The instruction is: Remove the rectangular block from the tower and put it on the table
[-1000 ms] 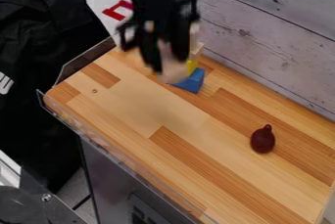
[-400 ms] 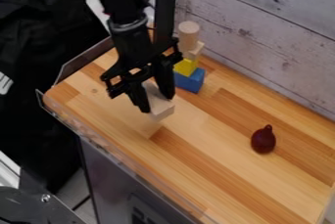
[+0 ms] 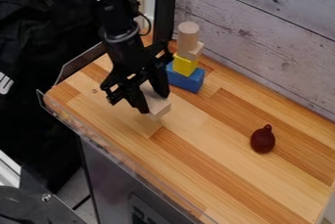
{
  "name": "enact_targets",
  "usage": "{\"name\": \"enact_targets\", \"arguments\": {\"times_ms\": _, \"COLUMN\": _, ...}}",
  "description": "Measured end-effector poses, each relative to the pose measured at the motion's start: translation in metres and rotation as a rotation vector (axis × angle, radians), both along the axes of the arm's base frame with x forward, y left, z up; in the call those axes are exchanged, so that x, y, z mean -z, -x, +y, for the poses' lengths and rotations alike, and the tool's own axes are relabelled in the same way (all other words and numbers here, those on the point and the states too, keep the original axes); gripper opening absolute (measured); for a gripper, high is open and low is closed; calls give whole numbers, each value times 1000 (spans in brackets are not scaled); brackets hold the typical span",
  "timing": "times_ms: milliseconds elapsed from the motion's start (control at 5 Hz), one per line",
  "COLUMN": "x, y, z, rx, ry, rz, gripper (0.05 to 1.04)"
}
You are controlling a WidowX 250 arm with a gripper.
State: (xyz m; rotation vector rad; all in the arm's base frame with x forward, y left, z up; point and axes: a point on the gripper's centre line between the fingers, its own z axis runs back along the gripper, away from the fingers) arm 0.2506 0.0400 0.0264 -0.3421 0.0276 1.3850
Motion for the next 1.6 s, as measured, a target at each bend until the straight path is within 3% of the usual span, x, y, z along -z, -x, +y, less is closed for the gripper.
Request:
{"name": "enact_targets", "arguments": {"times_ms": 600, "x": 19, "y": -3, "z": 12, "rx": -52, "ry": 3, "rz": 34, "gripper": 503}}
{"name": "enact_targets", "arguments": {"times_ms": 1000, "x": 24, "y": -7, "z": 10, "rx": -74, "ry": 25, "rz": 19, "gripper": 503}}
{"name": "enact_targets", "arguments": {"times_ms": 1200, "x": 25, "y": -7, "z": 11, "rx": -72, "ry": 23, "rz": 21, "gripper": 558}}
{"name": "enact_targets", "arguments": {"times_ms": 1400, "x": 25, "y": -7, "z": 11, "rx": -75, "ry": 25, "rz": 21, "gripper": 863}}
{"name": "enact_targets", "arguments": {"times_ms": 1600, "x": 25, "y": -5, "z": 10, "rx": -69, "ry": 29, "rz": 30, "gripper": 1004}}
